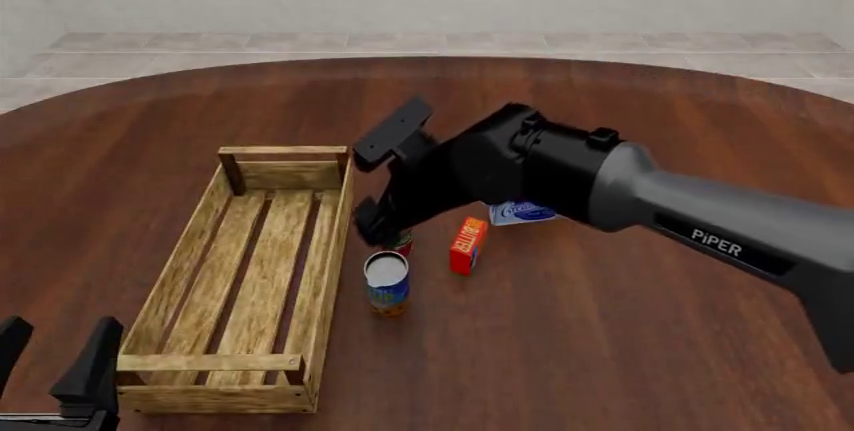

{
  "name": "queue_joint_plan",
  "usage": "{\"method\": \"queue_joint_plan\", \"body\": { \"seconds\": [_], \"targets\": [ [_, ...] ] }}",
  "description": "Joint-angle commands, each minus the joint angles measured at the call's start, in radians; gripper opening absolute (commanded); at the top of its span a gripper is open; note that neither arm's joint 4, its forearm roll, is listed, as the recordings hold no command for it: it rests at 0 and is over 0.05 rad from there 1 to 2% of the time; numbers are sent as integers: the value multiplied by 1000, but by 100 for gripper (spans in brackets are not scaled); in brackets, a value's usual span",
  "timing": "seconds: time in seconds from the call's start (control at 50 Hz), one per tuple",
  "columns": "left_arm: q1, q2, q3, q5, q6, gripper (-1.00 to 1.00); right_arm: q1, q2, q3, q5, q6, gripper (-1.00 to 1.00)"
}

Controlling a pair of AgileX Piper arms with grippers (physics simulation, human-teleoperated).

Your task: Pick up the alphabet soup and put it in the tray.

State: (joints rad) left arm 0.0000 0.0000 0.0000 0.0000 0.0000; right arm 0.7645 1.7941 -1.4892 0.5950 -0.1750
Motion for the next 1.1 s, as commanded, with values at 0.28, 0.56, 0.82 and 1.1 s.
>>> {"method": "queue_joint_plan", "body": {
  "seconds": [0.28,0.56,0.82,1.1],
  "targets": [
    [0,0,0,0,0,100,35,29,25,-22,39,100],
    [0,0,0,0,0,100,44,44,40,-42,55,100],
    [0,0,0,0,0,100,42,57,53,-58,70,100],
    [0,0,0,0,0,100,30,74,53,-69,68,100]
  ]
}}
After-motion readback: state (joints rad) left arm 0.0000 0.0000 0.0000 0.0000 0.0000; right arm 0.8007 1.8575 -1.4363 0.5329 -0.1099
